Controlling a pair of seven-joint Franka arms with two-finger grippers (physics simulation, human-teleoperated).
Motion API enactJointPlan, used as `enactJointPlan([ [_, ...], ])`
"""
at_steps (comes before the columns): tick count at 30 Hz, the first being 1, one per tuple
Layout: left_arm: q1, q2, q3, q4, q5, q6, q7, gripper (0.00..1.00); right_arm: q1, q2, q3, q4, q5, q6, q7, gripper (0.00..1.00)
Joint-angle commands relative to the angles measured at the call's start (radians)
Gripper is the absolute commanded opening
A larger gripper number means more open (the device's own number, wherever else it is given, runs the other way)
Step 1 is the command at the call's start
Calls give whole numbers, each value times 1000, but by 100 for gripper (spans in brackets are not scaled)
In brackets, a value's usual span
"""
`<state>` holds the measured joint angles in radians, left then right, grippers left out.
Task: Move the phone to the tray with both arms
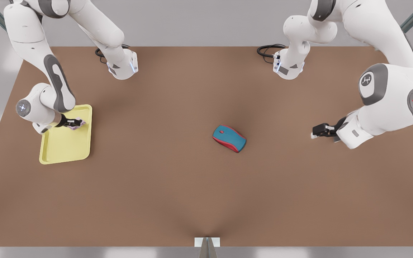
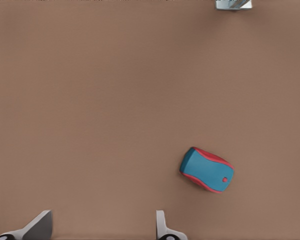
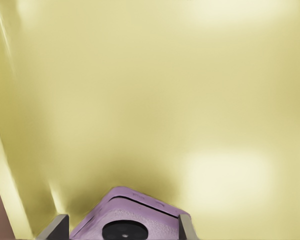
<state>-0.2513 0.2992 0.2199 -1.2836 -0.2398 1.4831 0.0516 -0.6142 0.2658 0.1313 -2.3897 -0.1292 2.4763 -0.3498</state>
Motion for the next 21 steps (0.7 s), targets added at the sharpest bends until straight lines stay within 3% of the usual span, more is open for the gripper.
enactJointPlan([
  [1,-2,-6,3,3,33,-20,-12,100,-4,7,-10,14,-1,121,-511,100],
  [4,-13,-52,1,-16,97,-17,-10,100,33,-8,-2,196,6,-36,-456,100],
  [8,-13,-77,1,-19,99,-17,-10,100,378,-128,-7,445,6,-277,-43,100],
  [10,-13,-81,1,-23,105,-18,-10,100,593,-134,-85,603,6,-514,230,100],
  [12,-13,-81,1,-23,105,-18,-10,100,648,18,-90,967,11,-882,316,100],
  [14,-13,-81,1,-23,105,-18,-10,100,683,-34,-164,943,99,-898,321,100],
  [21,-13,-71,1,-19,105,-24,-12,100,686,-82,-165,900,92,-893,670,100],
])
